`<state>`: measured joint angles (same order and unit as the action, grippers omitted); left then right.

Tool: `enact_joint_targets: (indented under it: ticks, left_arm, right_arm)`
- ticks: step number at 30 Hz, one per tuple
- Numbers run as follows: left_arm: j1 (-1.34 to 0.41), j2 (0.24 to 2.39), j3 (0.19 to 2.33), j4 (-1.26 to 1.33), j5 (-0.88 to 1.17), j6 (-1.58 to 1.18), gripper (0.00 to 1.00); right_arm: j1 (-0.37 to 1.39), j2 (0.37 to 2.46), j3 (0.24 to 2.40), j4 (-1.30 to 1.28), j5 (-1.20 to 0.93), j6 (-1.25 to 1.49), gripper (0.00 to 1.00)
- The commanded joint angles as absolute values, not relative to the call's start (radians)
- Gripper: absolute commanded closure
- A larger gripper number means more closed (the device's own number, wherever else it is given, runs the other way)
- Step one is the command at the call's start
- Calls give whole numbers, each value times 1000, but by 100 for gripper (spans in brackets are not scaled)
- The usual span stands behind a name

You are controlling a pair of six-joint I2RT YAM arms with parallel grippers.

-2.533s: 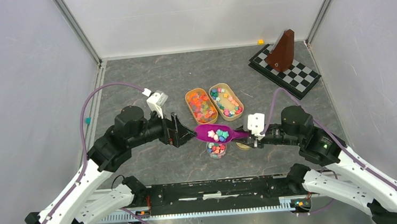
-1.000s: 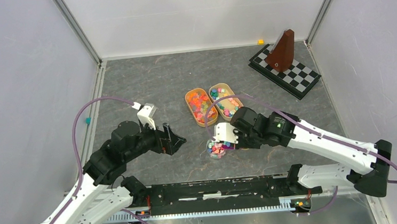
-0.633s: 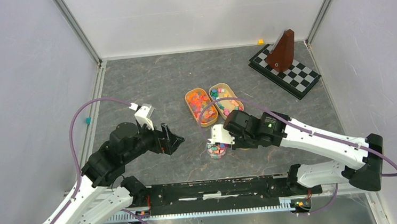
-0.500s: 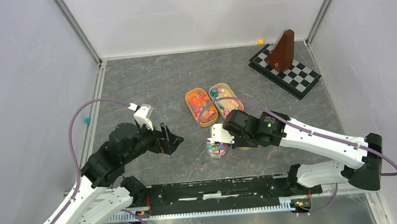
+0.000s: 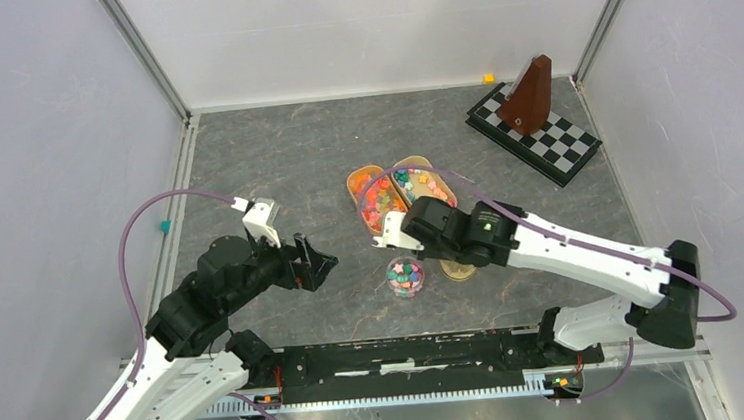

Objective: Pack the candies
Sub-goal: Place the fake candies in the packing bottle.

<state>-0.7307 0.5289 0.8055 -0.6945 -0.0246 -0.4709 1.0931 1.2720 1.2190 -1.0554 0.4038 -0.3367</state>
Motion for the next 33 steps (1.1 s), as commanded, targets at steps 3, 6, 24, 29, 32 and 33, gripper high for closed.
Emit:
enact_joint_targets:
  ticks: [3,6,24,29,32,33]
  left_arm:
    - [-729,520,799,-691,-67,-400,0]
    - [-729,520,783,-691,-59,-401,0]
    - [-729,492,759,-697,-78,-383,0]
    - [-729,484,758,-697,-85,-382,0]
    - [-729,480,758,-698,-90,-380,0]
    - [-729,477,756,-698,-89,-380,0]
  right_arm:
    - [1095,1385,1301,-995,557,-288,100]
    - [1085,1434,1329,-990,590,-284,100]
    - [1035,1685,1494,-997,587,-308,100]
    - [1030,1744,1527,-1013,584,-311,100]
    - [1029,1771,1539,-1020,581,-313,100]
    - [1029,1777,1542,-1019,580,-314,100]
